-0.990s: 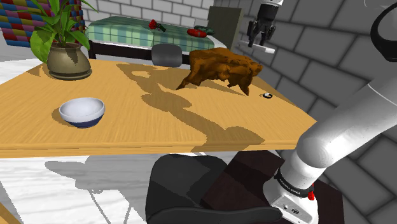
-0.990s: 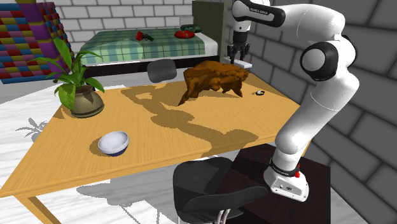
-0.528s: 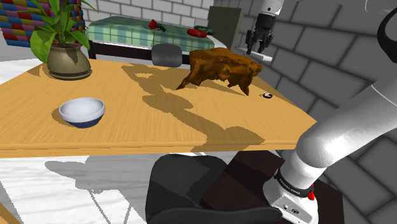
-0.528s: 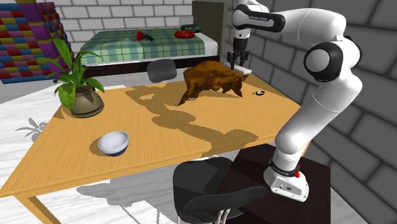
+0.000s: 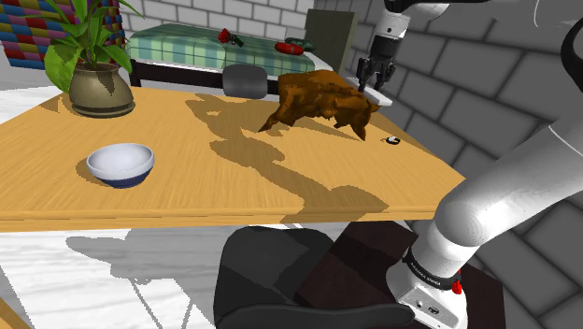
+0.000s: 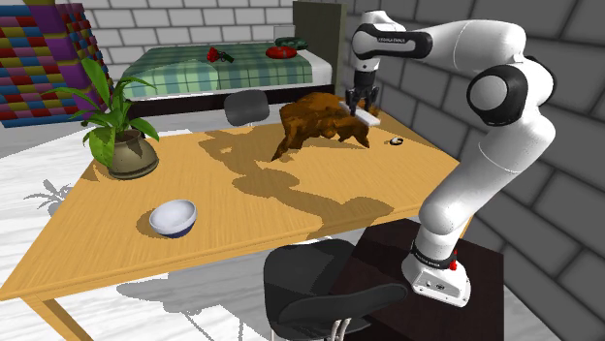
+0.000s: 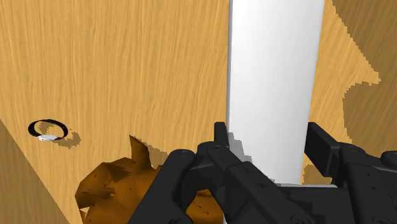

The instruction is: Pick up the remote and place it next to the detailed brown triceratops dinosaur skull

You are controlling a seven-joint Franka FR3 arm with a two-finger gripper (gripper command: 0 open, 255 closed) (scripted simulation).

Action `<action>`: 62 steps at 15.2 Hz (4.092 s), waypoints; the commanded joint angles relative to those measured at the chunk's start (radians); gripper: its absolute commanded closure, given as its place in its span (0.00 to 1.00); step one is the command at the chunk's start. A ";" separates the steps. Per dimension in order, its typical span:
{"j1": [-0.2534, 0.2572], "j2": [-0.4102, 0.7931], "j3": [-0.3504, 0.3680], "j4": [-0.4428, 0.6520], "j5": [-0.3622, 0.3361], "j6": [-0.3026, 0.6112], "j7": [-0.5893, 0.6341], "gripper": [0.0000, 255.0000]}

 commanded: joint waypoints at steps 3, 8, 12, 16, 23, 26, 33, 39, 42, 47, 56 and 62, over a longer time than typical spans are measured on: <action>-0.002 -0.007 -0.002 -0.063 -0.003 0.056 0.000 1.00; -0.004 -0.011 -0.005 -0.134 -0.005 0.123 0.001 1.00; -0.006 -0.010 -0.008 -0.188 -0.007 0.177 0.000 1.00; -0.007 -0.006 -0.011 -0.238 -0.008 0.231 0.000 1.00; -0.008 0.010 -0.018 -0.317 -0.008 0.327 -0.003 1.00; -0.009 0.021 -0.021 -0.349 -0.007 0.368 -0.005 1.00; -0.009 0.054 -0.029 -0.414 -0.003 0.467 -0.012 1.00; -0.007 0.093 -0.036 -0.463 0.004 0.553 -0.020 1.00; -0.005 0.115 -0.041 -0.485 0.009 0.597 -0.025 1.00; 0.000 0.159 -0.049 -0.516 0.021 0.670 -0.035 1.00; -0.006 0.055 -0.042 -0.591 -0.026 0.833 -0.036 0.00; -0.327 -0.084 0.153 -0.970 -0.337 1.798 0.005 0.00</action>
